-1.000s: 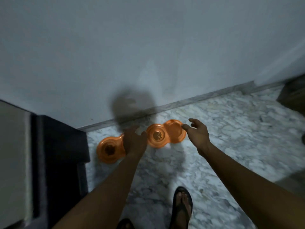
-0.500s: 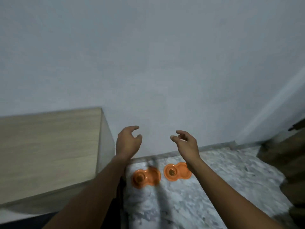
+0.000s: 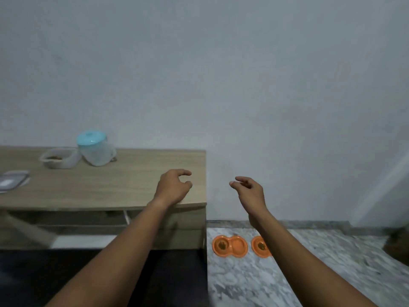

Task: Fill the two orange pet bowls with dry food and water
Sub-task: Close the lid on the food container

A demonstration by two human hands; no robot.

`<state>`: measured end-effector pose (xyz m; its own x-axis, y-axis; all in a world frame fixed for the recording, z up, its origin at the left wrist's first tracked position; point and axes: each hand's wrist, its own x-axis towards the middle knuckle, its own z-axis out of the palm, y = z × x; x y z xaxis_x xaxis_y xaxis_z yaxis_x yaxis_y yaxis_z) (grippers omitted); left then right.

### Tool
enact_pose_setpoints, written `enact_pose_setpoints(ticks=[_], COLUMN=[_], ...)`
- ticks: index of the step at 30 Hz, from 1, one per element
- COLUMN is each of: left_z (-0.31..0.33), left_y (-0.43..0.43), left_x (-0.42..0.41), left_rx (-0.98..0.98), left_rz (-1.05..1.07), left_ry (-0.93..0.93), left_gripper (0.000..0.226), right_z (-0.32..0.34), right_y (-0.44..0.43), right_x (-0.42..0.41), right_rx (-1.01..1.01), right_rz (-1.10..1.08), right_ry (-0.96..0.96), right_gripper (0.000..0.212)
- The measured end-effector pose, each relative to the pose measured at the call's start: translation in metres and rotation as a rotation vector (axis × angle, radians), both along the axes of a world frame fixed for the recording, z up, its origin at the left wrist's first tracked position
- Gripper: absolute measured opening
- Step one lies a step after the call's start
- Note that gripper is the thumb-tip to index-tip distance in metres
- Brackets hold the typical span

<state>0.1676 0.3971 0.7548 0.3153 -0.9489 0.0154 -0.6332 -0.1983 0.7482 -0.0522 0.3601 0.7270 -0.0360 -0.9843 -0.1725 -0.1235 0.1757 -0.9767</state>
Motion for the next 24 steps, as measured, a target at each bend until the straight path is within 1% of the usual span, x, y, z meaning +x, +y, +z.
enact_pose_setpoints(ticks=[6, 11, 19, 24], left_z=[0.029, 0.033, 0.025, 0.018], left_y=[0.043, 0.07, 0.091, 0.088], left_x=[0.087, 0.18, 0.329, 0.396], left_rx=[-0.051, -0.056, -0.046, -0.04], left_rz=[0.026, 0.001, -0.023, -0.028], left_ry=[-0.008, -0.039, -0.054, -0.037], left_gripper=[0.032, 0.033, 0.034, 0.034], right_z=[0.029, 0.037, 0.02, 0.012], right_y=[0.036, 0.062, 0.087, 0.085], right_x=[0.089, 0.183, 0.339, 0.412], right_rx=[-0.068, -0.071, -0.04, -0.014], right_rz=[0.06, 0.076, 0.056, 0.069], right_ry=[0.011, 0.002, -0.027, -0.024], right_gripper=[0.033, 0.033, 0.029, 0.029])
